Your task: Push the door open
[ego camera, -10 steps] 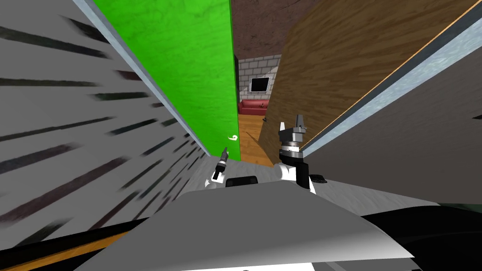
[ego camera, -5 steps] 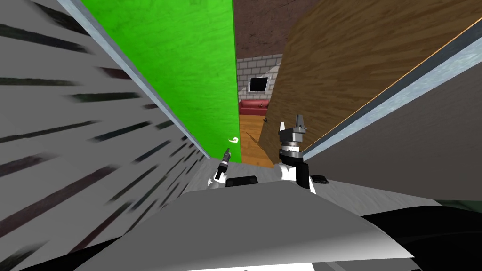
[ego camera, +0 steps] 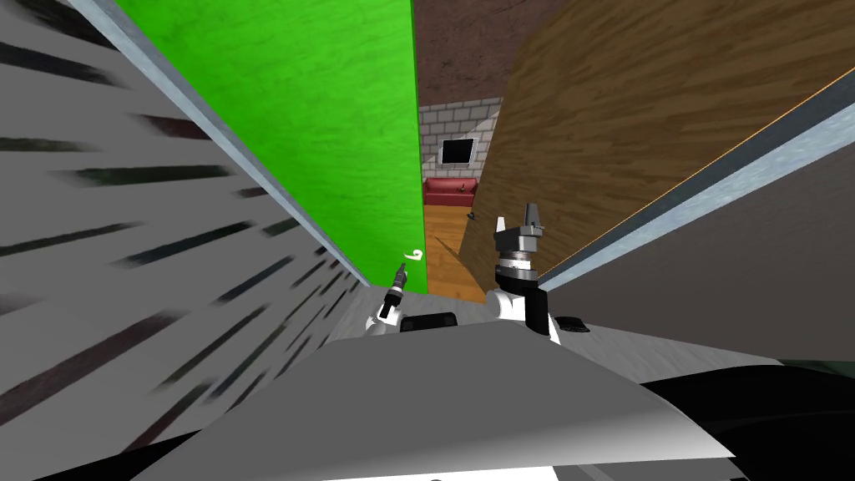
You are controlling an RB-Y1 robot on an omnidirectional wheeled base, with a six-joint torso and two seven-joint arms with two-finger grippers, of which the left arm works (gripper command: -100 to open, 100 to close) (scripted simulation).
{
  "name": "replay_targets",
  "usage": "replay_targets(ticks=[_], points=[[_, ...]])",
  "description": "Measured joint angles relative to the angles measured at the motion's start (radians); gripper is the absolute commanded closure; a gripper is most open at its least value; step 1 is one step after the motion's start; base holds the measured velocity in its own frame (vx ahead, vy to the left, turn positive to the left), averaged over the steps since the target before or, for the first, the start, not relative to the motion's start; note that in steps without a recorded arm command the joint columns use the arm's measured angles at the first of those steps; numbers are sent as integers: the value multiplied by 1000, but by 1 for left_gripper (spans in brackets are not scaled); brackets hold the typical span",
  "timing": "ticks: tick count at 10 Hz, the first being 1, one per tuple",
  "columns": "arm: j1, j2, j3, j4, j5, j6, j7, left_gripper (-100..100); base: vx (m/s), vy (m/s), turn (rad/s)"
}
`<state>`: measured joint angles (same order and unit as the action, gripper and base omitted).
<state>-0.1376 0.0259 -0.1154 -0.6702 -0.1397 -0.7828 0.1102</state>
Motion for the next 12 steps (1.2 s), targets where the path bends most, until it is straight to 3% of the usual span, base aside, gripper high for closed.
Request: replay_targets(ticks=[3,5,6,12], points=[[-2,4,6,8,4,-4,-4,-100,197,-46,-25],[-11,-12,12,24,8,-11,-7,-100,139,-54,-16],[-12,-13,12,25,8,-11,-7,100,-9,7,4],[-17,-13,12,22,8,-9,-7,100,8,-5,-3]])
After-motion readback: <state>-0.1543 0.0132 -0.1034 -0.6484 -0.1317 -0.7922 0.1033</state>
